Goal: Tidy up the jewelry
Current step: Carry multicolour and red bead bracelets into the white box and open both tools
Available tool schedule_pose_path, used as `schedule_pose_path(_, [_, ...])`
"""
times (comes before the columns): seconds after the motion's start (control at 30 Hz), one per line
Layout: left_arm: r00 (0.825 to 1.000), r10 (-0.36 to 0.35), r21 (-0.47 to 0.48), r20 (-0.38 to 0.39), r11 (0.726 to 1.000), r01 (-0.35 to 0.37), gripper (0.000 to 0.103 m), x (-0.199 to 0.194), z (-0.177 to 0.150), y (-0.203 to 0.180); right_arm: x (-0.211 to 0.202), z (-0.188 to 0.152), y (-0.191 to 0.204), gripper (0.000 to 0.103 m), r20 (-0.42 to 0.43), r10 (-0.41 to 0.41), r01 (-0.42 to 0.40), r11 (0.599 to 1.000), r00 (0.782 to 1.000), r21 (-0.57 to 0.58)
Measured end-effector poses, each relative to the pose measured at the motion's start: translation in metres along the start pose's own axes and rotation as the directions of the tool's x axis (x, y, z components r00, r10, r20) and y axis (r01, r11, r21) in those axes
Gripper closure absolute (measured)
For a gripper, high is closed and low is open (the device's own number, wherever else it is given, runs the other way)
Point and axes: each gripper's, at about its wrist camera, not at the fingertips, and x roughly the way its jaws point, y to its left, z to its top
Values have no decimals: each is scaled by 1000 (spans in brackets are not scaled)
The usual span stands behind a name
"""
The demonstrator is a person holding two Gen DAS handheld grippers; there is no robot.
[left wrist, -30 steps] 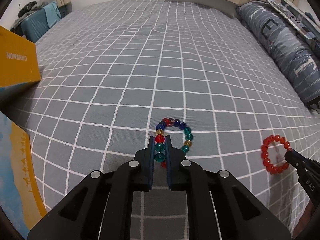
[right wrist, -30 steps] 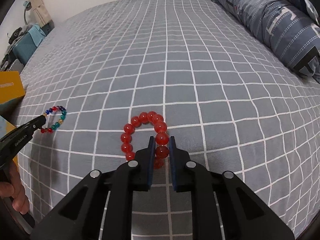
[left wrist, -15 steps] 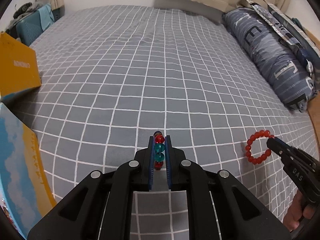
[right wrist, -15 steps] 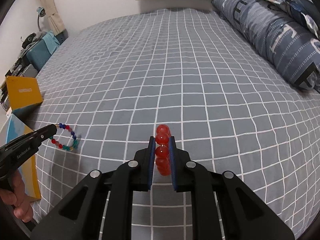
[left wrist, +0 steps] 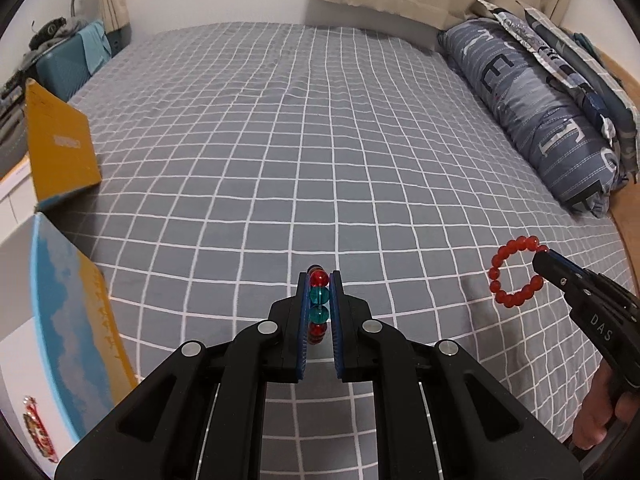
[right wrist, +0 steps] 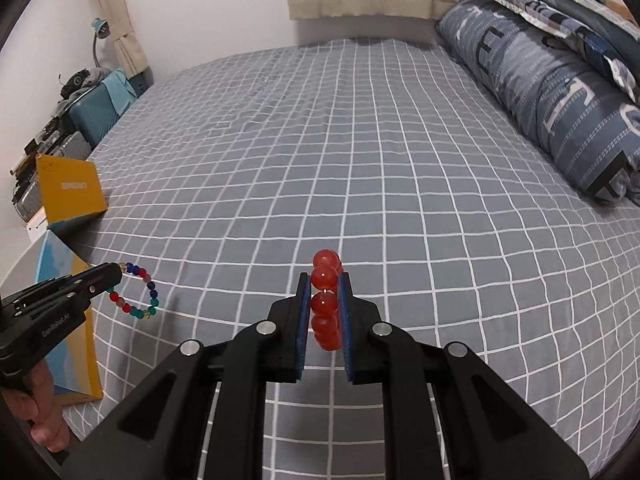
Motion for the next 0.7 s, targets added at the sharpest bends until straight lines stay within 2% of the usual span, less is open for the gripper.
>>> schedule_pose_path(0.4, [999, 19, 4, 39, 1000, -19, 94, -49, 7, 19, -31, 15, 48, 90, 32, 38, -36, 997, 999, -67])
schedule_pose_path(0.7, [994, 55, -59, 95, 997, -49, 94, -101, -3, 62, -55, 22, 110, 90, 64, 120, -110, 984, 991, -141])
